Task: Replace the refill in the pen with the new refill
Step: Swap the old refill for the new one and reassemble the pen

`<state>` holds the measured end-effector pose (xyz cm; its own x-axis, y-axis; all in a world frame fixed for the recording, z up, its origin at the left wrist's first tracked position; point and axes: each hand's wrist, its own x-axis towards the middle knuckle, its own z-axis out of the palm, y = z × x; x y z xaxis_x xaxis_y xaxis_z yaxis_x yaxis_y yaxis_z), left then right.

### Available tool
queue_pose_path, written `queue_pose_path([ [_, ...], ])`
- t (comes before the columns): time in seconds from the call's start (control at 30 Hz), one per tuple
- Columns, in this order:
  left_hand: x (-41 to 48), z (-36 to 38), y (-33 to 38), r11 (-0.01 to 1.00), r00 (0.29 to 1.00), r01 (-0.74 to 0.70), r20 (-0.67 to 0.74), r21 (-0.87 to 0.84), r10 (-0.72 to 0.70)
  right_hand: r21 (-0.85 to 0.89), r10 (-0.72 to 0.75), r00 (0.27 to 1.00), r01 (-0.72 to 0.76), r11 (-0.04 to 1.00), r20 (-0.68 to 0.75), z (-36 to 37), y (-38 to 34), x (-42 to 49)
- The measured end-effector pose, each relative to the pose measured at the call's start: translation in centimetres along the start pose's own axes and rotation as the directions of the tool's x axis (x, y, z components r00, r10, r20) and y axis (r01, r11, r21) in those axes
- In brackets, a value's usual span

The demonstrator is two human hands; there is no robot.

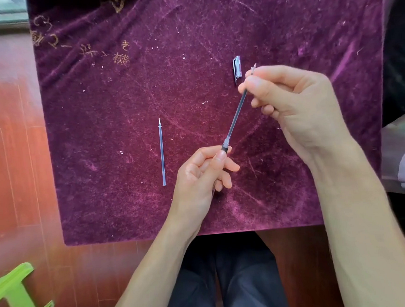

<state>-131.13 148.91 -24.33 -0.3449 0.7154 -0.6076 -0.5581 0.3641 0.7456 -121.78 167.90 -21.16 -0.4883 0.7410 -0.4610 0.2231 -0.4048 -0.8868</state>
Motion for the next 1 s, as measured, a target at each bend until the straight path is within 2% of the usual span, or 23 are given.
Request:
queue_pose_path([
  [0.07,0.1,0.1,0.0,1.000,1.000,0.001,0.002,0.027,-0.001,0.070,-0.031,0.997,0.035,0.997,-0.067,-0.5,-0.2,0.1],
  [0.13,0.1,0.2,0.0,1.000,1.000,0.006,0.001,0.031,-0.006,0.177,-0.012,0.992,0.035,0.984,-0.129,-1.4,-0.3,0.0],
  [0.2,0.2,0.3,-0.1,1.000,1.000,0.014,-0.001,0.026,-0.014,0.200,0.020,0.986,0.014,0.980,-0.166,-2.5,-0.1,-0.1],
  [0.4,0.4,0.6,-0.2,1.000,1.000,0.028,-0.004,0.002,-0.028,-0.141,-0.007,0.959,-0.034,0.989,-0.283,-4.8,2.6,-1.1],
  [0.6,0.5,0.8,-0.1,0.999,1.000,0.030,-0.004,0.012,-0.030,-0.390,-0.028,0.938,-0.116,0.913,-0.344,-5.5,4.7,-1.7],
  [0.83,0.8,0.9,-0.1,0.999,0.999,0.036,-0.003,0.011,-0.036,-0.530,-0.077,0.920,-0.152,0.834,-0.384,-5.2,5.6,-1.6],
  [1.0,1.1,0.8,0.0,1.000,1.000,0.030,-0.005,0.005,-0.030,-0.566,-0.084,0.914,-0.171,0.807,-0.396,-5.1,5.7,-1.5],
])
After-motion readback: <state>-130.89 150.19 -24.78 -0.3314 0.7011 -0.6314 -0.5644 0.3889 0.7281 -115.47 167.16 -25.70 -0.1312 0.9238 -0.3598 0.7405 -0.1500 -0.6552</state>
